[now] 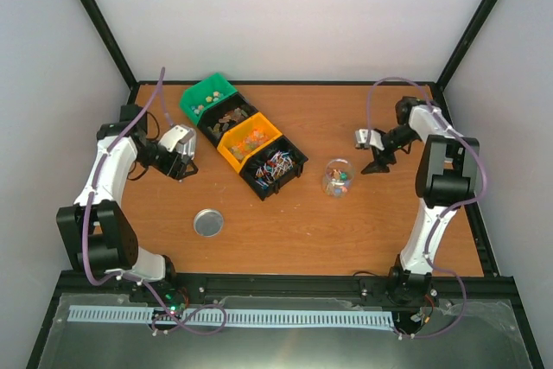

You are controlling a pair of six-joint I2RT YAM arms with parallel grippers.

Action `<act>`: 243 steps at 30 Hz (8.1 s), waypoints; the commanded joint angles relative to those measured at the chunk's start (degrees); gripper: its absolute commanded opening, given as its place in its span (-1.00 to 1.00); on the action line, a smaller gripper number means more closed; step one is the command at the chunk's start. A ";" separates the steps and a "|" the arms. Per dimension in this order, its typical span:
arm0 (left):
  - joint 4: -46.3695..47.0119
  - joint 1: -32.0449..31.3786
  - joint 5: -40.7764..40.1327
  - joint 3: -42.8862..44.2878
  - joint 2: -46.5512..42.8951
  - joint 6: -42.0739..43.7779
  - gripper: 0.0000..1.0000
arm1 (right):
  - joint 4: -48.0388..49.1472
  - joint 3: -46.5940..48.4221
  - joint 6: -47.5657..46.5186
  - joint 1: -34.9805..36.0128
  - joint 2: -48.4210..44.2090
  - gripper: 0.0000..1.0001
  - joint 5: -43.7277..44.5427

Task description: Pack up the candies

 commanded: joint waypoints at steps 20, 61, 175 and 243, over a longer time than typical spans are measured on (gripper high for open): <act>-3.65 -2.42 -6.53 -7.49 -4.19 16.64 0.27 | 24.41 -27.69 14.86 24.13 -13.26 0.49 -3.95; 22.80 -19.23 -24.22 -28.58 -0.50 11.46 -0.51 | 24.22 -28.06 45.99 29.82 -36.35 0.80 -1.27; 30.18 -53.18 -19.15 -11.38 -20.37 2.08 1.00 | 35.77 -21.63 105.85 31.51 -22.94 -0.94 -35.59; 26.43 -56.92 -15.25 -7.25 -8.77 -1.25 0.63 | 36.52 -25.13 107.42 29.66 -21.72 -0.38 -35.18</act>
